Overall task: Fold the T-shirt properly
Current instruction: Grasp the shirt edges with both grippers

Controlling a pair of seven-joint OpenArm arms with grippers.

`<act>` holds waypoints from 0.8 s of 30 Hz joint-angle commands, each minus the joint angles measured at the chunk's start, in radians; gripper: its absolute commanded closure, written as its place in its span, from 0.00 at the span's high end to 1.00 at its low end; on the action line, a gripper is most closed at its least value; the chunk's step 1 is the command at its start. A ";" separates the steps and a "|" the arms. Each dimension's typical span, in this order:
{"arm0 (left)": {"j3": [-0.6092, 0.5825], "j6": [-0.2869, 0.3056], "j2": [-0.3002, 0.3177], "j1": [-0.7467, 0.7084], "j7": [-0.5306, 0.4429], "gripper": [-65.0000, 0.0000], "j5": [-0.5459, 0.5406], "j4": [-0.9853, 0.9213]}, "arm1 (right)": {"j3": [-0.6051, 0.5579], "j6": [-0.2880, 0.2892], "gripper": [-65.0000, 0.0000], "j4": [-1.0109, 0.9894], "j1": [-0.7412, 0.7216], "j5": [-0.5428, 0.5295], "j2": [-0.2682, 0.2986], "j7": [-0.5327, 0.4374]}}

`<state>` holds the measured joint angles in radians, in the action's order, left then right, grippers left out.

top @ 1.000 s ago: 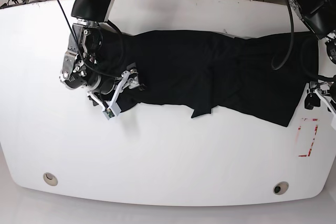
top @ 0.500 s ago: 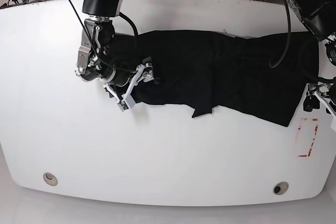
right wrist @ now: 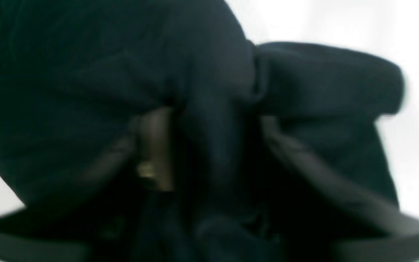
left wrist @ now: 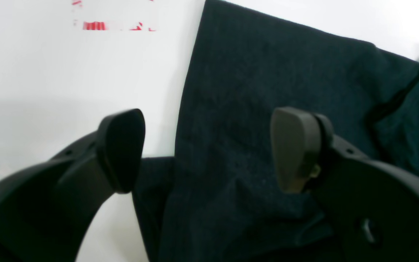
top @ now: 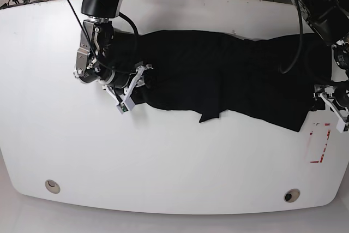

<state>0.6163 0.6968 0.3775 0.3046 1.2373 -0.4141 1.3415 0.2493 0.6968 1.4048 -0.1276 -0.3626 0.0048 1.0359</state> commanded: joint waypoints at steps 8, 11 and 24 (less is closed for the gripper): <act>0.005 0.001 0.028 0.006 -0.023 0.79 0.007 0.011 | -0.004 0.001 0.17 -0.003 -0.028 -0.008 -0.003 -0.013; 0.008 0.001 0.028 0.009 -0.049 0.78 0.015 -0.011 | -0.005 0.001 0.10 -0.012 -0.029 -0.004 -0.002 -0.012; 0.015 0.001 0.024 0.011 -0.112 0.77 0.093 -0.055 | -0.004 0.001 0.02 -0.029 -0.031 -0.003 0.003 -0.015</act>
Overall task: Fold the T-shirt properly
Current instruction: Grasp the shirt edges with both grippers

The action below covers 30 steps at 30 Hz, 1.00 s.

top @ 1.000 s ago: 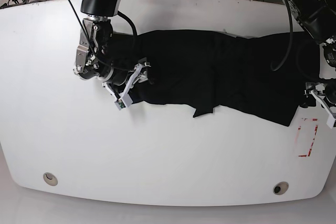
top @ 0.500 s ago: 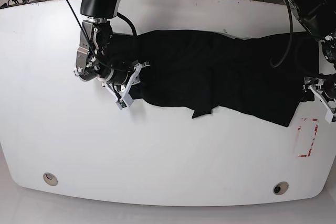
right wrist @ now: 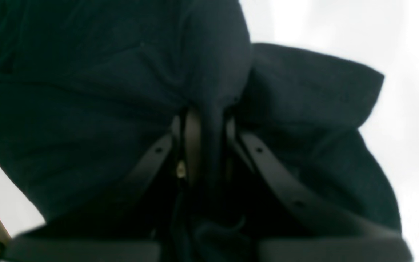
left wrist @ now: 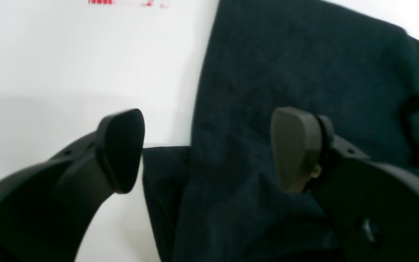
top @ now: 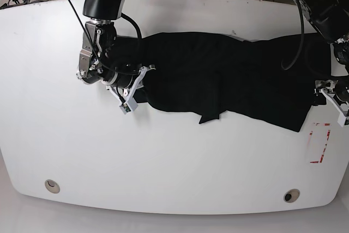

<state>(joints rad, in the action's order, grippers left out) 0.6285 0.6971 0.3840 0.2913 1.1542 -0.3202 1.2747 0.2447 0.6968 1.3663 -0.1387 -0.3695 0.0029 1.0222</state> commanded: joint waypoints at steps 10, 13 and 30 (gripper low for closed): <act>0.006 0.001 0.003 -0.011 -0.027 0.79 0.016 0.054 | 0.009 0.001 0.02 0.017 -0.016 0.000 0.021 -0.037; 0.007 0.001 0.000 -0.017 -0.027 0.79 0.013 0.057 | 0.010 0.001 0.03 0.017 -0.016 -0.001 0.024 -0.042; -0.011 0.001 0.004 -0.021 -0.045 0.80 -0.006 0.024 | 0.002 0.001 0.03 0.039 -0.014 -0.004 0.019 -0.034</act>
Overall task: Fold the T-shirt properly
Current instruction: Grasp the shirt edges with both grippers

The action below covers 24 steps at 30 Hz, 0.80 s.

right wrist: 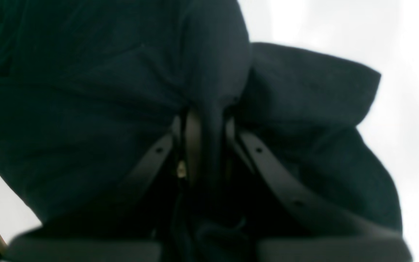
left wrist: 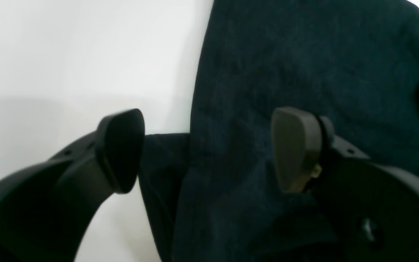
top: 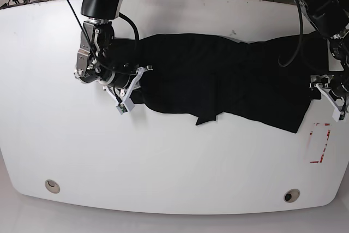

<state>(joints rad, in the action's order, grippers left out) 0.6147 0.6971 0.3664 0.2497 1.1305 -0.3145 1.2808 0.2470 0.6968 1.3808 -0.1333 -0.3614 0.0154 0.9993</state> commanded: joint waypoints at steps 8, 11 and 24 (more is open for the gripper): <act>0.007 0.001 0.026 0.023 -0.057 0.79 -0.007 -0.075 | -0.002 0.001 0.02 0.023 -0.021 -0.004 0.005 0.000; 0.008 0.001 0.027 0.027 -0.073 0.79 -0.006 -0.111 | -0.002 0.001 0.02 0.024 -0.023 -0.003 0.004 0.005; 0.005 0.001 0.030 0.046 -0.114 0.73 -0.012 -0.242 | -0.006 0.001 0.02 0.024 -0.023 -0.003 0.011 0.009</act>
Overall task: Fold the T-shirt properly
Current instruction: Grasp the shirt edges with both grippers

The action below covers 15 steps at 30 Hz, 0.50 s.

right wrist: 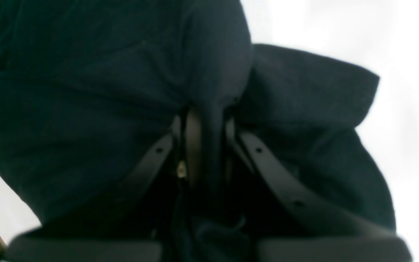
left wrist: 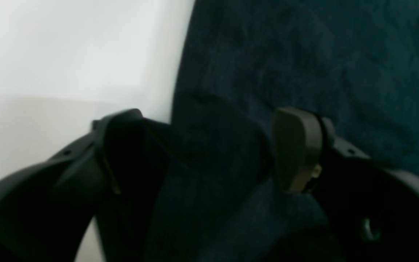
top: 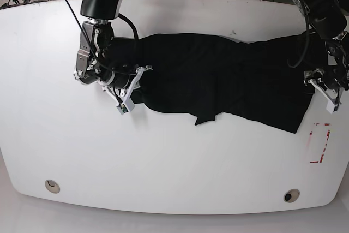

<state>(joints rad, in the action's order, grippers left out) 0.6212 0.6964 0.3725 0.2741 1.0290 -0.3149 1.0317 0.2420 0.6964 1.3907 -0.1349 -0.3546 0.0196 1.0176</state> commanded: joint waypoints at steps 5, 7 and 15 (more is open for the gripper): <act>-0.030 0.002 0.020 0.030 -0.027 0.74 -0.017 -0.025 | 0.001 0.002 0.03 0.015 -0.020 -0.006 0.006 -0.010; -0.041 0.002 0.018 0.033 -0.032 0.74 -0.018 -0.031 | 0.001 0.002 0.03 0.015 -0.021 -0.005 0.006 -0.011; -0.086 0.002 0.006 0.049 -0.066 0.78 -0.023 -0.080 | 0.002 0.002 0.04 0.019 -0.023 -0.012 0.008 -0.009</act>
<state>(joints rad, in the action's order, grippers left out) 0.5426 0.6971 0.3752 0.3061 0.9531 -0.3359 0.9604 0.2420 0.6964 1.3907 -0.1349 -0.3519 0.0216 1.0172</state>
